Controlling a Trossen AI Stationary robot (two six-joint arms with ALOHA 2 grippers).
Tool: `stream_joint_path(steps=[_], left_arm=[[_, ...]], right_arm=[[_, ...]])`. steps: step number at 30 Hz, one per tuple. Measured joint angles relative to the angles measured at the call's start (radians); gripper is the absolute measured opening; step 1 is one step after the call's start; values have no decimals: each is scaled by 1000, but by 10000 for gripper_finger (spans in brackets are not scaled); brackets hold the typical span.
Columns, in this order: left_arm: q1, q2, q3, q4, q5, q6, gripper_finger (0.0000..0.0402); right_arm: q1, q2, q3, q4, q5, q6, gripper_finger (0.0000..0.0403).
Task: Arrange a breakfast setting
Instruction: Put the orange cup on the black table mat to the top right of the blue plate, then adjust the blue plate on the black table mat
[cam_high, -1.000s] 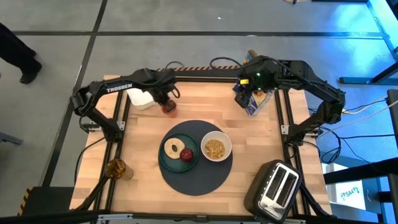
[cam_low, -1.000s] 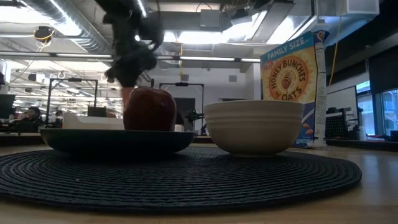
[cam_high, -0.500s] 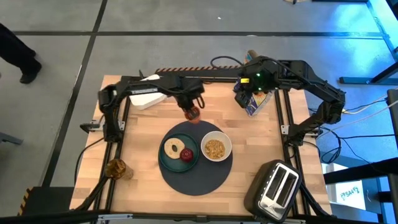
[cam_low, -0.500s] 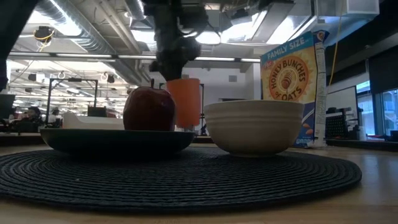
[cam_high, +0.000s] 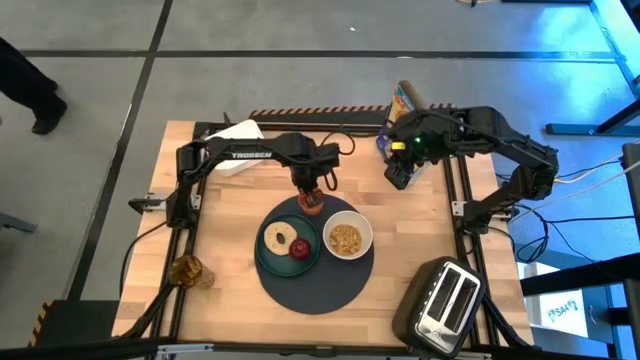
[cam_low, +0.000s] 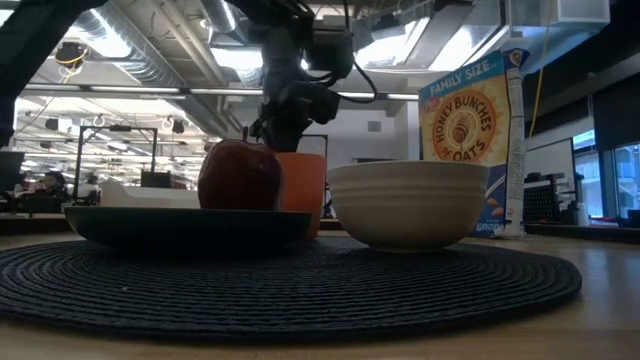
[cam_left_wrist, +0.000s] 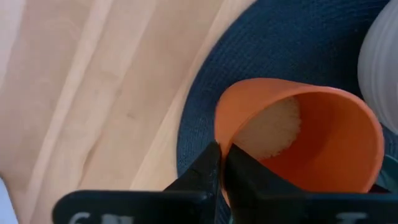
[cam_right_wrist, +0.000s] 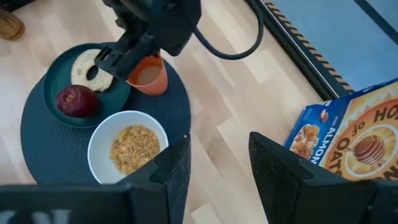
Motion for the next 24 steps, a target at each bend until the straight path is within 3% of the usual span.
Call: stream_joint_path(steps=[13, 19, 24], left_arm=[[-3, -66, 1, -76, 23, -37, 121], [-22, -262, -11, -244, 3, -64, 132], [-94, -447, -203, -243, -91, -244, 129]], right_arm=[[15, 0, 0, -1, 39, 5, 152], [15, 0, 0, -3, 36, 13, 152], [24, 0, 0, -21, -6, 30, 152]])
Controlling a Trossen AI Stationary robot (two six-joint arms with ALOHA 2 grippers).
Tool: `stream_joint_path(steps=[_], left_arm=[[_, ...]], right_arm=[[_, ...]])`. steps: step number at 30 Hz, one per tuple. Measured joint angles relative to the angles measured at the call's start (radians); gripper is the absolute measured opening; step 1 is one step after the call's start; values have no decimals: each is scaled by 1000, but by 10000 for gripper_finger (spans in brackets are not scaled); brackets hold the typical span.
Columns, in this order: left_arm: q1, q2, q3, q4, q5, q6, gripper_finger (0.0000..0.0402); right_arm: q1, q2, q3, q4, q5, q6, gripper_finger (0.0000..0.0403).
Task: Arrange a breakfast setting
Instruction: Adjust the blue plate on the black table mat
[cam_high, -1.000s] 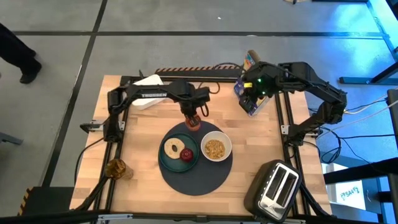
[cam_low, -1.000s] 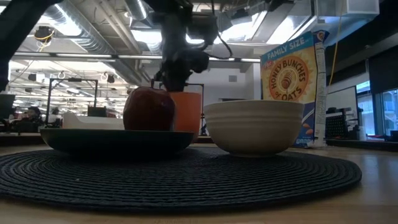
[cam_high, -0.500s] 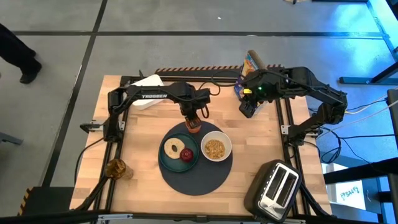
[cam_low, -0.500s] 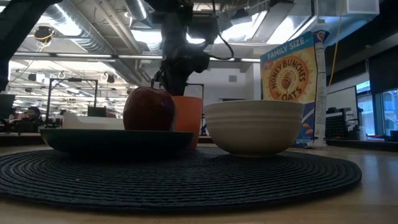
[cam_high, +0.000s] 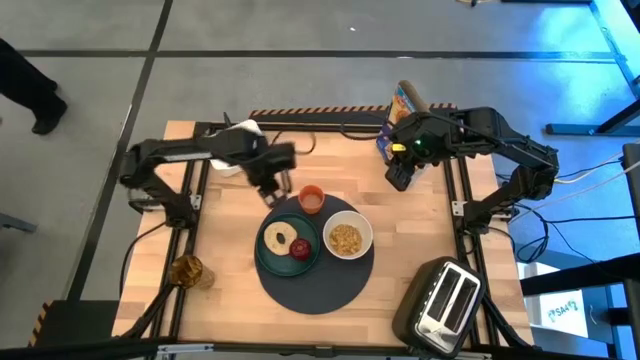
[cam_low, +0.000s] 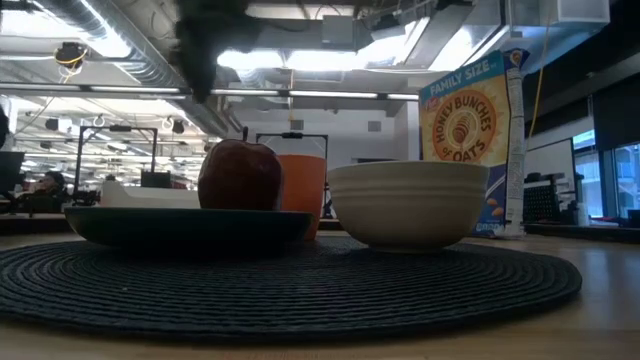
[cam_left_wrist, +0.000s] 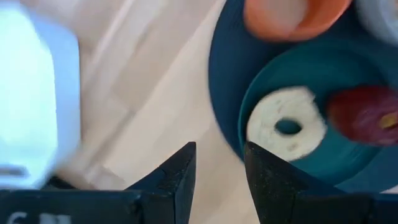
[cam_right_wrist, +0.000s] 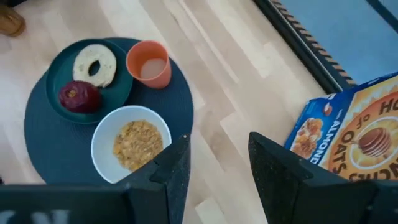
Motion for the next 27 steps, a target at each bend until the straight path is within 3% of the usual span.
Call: stream_joint_path(steps=[6, 14, 19, 27], left_arm=[[-80, -75, -311, 134, -12, -266, 129], [-139, -73, -575, 360, 64, -432, 129], [-176, -73, -659, 493, 120, -523, 129], [-244, -73, -666, 617, 79, -659, 129]], right_arm=[[46, 0, 0, 7, 66, 0, 152], [44, 0, 0, 44, 63, -9, 152], [63, 0, 0, 43, 38, -5, 152], [92, 0, 0, 44, 58, -3, 152]])
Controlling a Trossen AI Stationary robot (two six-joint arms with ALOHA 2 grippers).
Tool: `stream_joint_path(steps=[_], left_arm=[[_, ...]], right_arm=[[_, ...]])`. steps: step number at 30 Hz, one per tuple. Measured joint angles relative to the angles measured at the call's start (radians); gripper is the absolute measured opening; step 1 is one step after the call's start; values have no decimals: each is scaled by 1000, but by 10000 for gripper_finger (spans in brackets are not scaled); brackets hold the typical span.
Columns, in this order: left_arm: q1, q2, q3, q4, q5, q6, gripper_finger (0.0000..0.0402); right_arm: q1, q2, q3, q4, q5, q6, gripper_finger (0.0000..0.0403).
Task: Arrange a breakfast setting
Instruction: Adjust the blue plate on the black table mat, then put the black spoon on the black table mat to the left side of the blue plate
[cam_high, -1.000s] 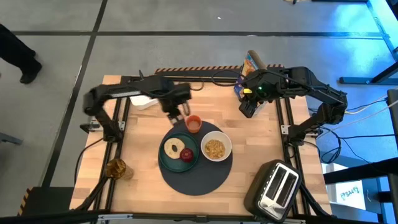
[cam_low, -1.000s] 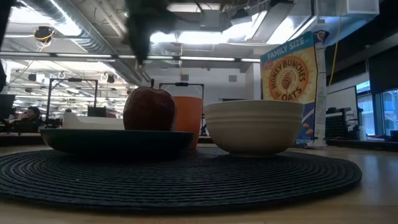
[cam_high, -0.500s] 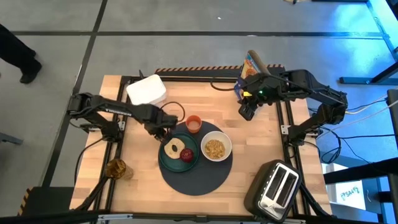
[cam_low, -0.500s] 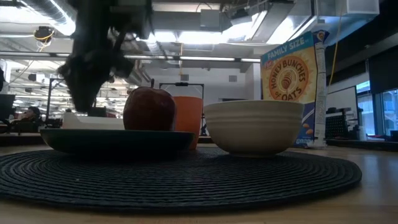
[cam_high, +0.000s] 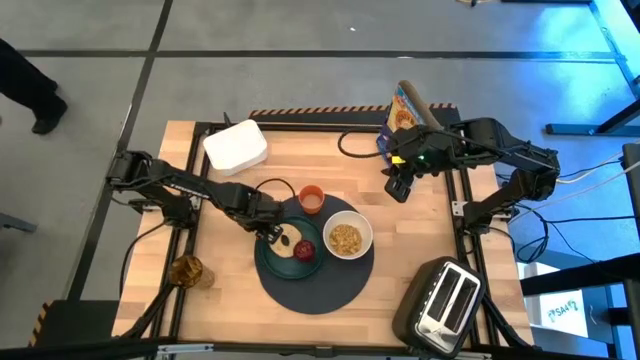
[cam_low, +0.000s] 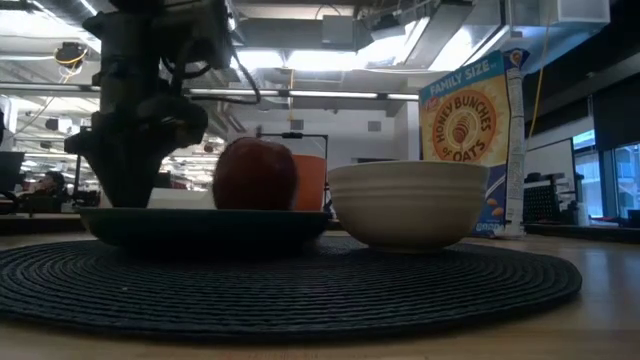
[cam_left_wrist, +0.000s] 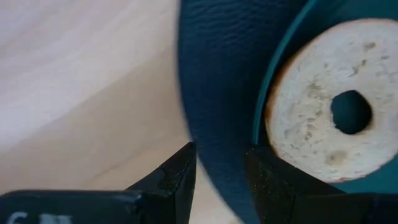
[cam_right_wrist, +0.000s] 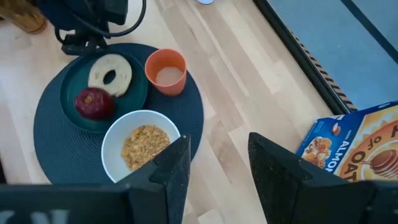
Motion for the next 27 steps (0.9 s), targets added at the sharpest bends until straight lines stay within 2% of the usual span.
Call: stream_joint_path(steps=[4, 7, 14, 20, 27], left_arm=[[-19, 9, 1, 73, 1, -12, 129], [-28, 14, 1, 60, 14, -13, 129], [-38, -43, 103, -257, 27, 68, 129], [-61, -114, 352, -525, 96, 232, 127], [-233, -157, 668, -797, 249, 332, 99]], right_arm=[[0, 0, 0, 4, 5, 3, 152], [4, 0, 0, 3, 6, 8, 152], [19, 0, 0, 5, 13, 12, 152], [18, 0, -1, 42, 13, 12, 152], [19, 0, -1, 53, 4, 12, 152]])
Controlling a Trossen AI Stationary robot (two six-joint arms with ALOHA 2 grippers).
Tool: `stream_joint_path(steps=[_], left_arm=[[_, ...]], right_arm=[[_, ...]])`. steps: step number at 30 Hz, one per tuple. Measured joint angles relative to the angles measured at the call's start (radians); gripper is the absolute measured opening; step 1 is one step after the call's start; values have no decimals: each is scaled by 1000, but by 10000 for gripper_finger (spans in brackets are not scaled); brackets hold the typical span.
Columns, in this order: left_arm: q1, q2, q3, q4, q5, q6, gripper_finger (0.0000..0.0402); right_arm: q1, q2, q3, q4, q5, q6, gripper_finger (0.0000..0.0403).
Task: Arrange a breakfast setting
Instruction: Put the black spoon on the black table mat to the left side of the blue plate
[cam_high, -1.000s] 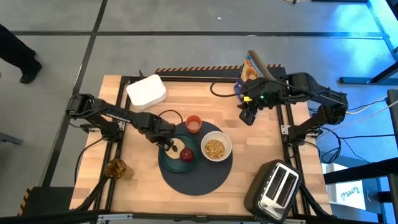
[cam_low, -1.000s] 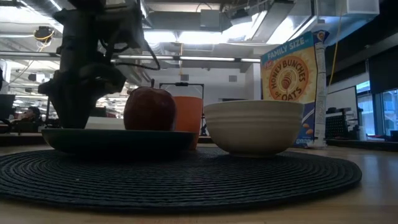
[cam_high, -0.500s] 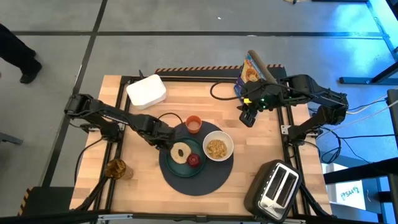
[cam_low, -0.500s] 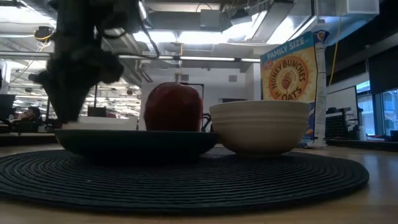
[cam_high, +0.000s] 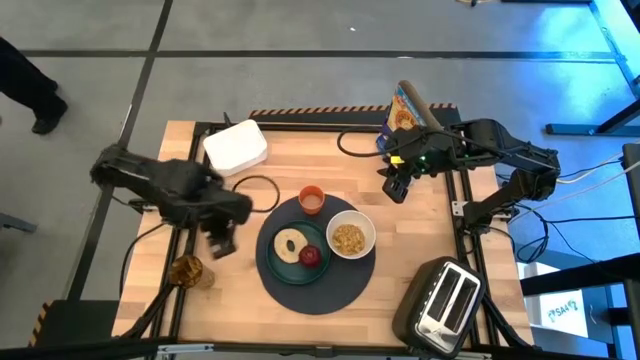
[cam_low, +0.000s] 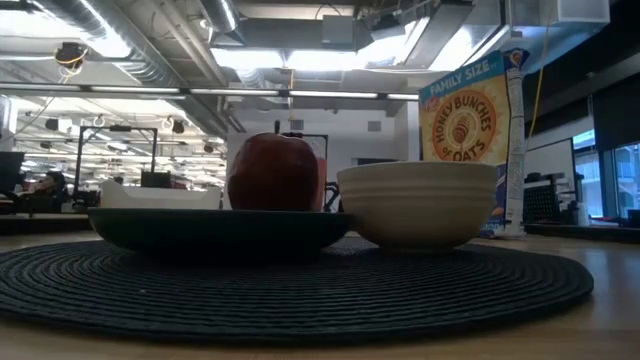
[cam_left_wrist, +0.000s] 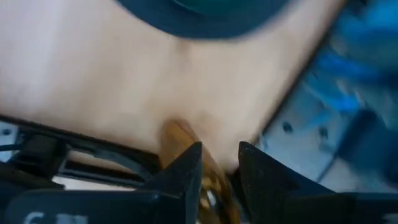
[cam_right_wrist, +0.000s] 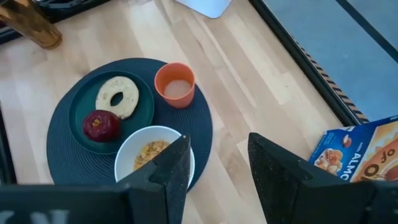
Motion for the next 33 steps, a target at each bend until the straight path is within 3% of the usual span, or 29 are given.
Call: stream_joint_path(steps=[5, 15, 19, 24, 33], left_arm=[[-198, -35, 71, 18, 71, 33, 82], [-495, -24, 9, 41, 57, -99, 82], [-555, -23, -65, 72, 19, -149, 79], [-598, -22, -150, 146, 60, -184, 79], [-635, -22, -236, 169, 46, -209, 72]], right_arm=[[14, 0, 0, 0, 2, 13, 152], [59, 0, 0, 10, 27, 14, 152], [59, 0, 0, 10, 27, 14, 152], [59, 0, 0, 14, 22, 15, 152], [80, 0, 0, 14, -4, 43, 152]])
